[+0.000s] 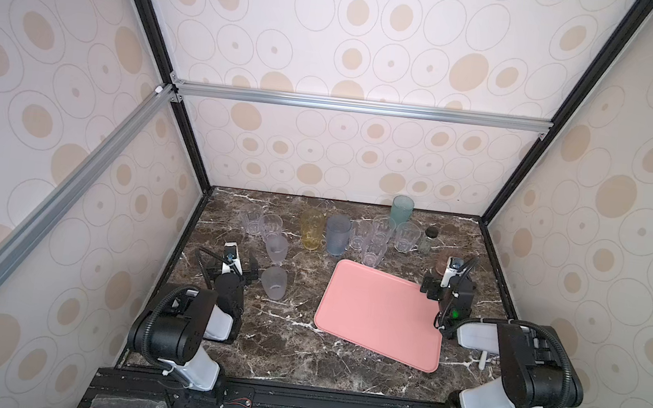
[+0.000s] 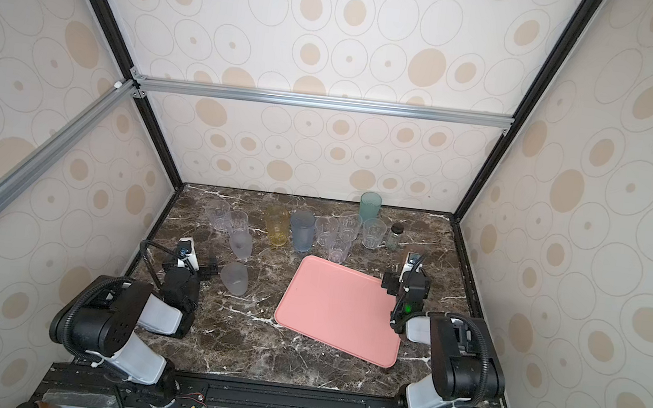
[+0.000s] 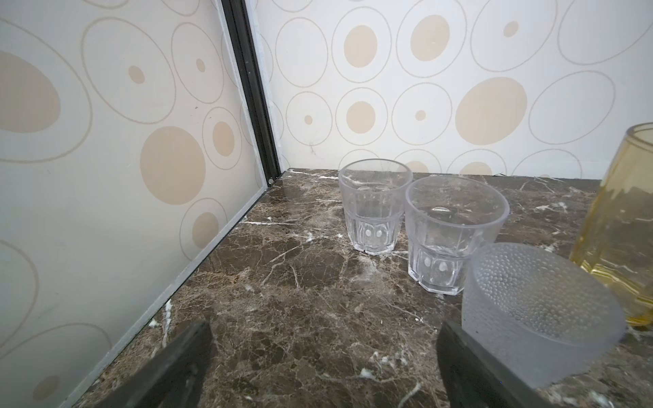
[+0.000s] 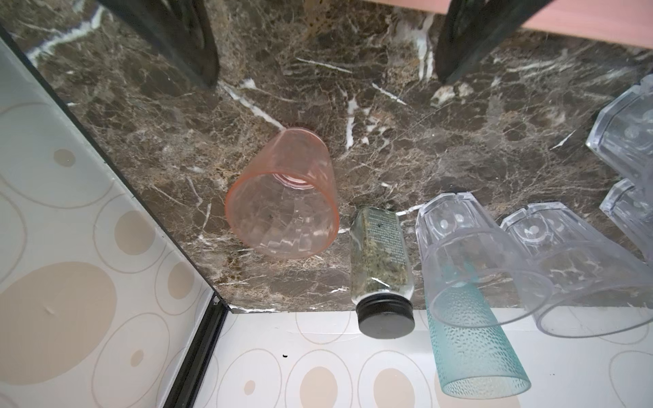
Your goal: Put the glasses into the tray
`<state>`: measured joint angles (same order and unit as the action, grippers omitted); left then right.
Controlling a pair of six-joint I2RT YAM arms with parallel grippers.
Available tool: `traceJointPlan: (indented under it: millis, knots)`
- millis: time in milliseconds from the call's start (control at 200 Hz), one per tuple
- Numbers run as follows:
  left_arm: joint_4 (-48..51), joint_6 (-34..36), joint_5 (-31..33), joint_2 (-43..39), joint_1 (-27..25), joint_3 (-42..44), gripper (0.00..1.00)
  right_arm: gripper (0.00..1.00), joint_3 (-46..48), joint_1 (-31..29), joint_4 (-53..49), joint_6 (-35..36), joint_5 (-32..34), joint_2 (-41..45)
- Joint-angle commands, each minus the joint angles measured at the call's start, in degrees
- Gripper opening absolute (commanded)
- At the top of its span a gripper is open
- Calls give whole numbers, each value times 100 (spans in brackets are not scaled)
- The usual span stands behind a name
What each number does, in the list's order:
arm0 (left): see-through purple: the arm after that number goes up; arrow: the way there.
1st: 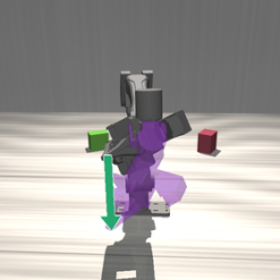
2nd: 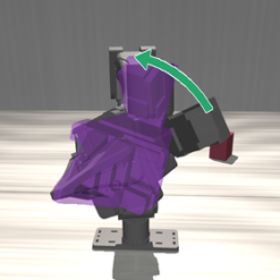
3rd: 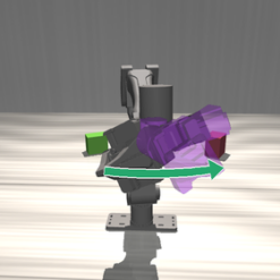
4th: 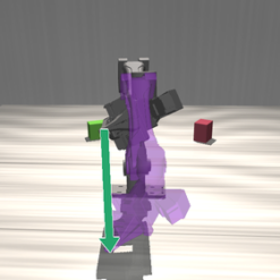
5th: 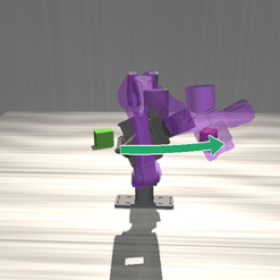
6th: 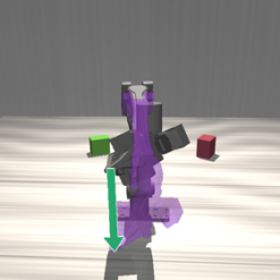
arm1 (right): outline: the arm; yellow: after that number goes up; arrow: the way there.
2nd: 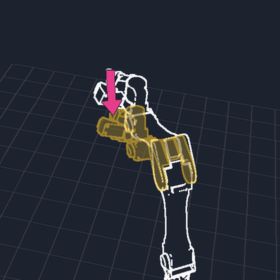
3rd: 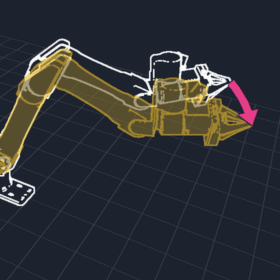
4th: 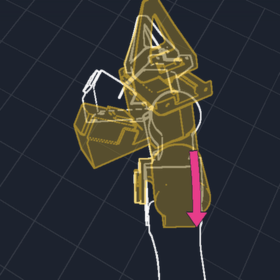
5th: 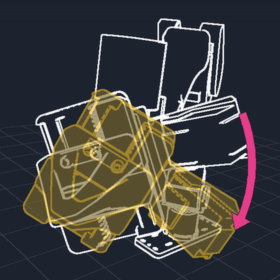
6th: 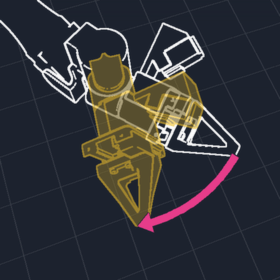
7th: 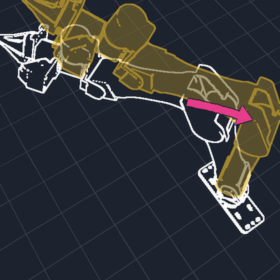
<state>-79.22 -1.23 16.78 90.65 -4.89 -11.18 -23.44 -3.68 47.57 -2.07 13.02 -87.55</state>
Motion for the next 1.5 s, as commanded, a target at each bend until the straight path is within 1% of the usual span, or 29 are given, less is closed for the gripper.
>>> traceJointPlan:
  millis: [0, 955, 1065, 1265, 1335, 1365, 1495]
  knots:
    - [-177, 106, -78, 4, -15, -27, 99, 98, 33, 23, 11, 76, -6, -58]
    - [-199, 115, -76, 14, -13, -23, 99, 99, 33, 21, 9, 78, 3, -54]
    - [-96, 9, 49, 14, 21, -72, 99, 98, 28, 18, 7, 74, -4, -56]
    - [-120, -18, -12, -20, 85, -52, 99, 99, 55, 25, 24, 75, -4, -39]
    - [122, 101, -180, -207, 30, -97, 99, 98, 48, 21, 42, 110, -9, -4]
    - [159, 128, -217, -272, 22, -95, 99, 98, 30, 17, -18, 114, -23, 51]
    - [390, 157, 230, -517, -119, -108, 99, 98, -228, 4, -934, 67, 48, 493]
